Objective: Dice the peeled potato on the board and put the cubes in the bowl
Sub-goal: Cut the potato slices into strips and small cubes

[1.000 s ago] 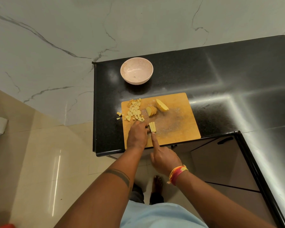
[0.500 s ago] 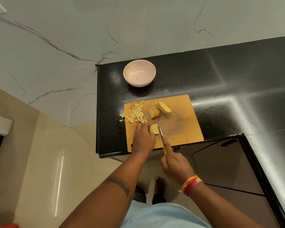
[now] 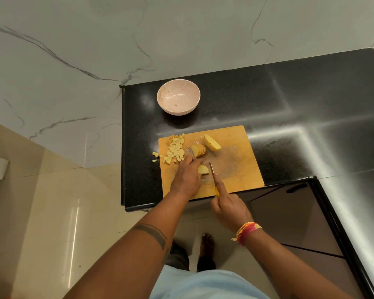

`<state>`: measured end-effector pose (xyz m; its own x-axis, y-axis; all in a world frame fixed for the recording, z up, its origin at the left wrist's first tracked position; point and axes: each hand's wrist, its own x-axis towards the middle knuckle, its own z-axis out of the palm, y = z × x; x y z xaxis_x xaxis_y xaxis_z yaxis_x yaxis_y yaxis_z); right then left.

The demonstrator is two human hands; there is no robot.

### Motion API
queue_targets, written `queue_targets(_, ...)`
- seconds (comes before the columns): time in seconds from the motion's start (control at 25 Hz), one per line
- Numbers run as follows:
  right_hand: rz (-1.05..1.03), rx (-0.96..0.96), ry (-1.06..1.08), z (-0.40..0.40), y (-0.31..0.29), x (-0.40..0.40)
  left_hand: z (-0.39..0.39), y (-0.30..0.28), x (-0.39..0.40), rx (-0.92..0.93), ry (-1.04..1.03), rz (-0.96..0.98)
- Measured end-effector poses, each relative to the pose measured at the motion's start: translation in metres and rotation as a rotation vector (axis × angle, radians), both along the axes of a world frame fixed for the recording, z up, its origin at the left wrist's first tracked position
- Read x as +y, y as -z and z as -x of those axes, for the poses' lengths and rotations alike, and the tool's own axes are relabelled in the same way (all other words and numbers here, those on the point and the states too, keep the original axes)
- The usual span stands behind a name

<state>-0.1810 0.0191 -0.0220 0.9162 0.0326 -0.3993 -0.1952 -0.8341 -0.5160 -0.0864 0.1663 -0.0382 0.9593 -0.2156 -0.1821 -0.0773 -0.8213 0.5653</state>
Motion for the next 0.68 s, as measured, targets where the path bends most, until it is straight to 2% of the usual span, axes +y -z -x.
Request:
queue_targets(0.24,-0.024,-0.013,-0.040,0.002,0.008,0.007,0.004,0.009,0.002,-0.041,-0.053,0.024)
queue_targets(0.68,0.024,-0.032,-0.071,-0.011,0.001,0.016,0.002,0.007,0.001,-0.052,-0.030,-0.030)
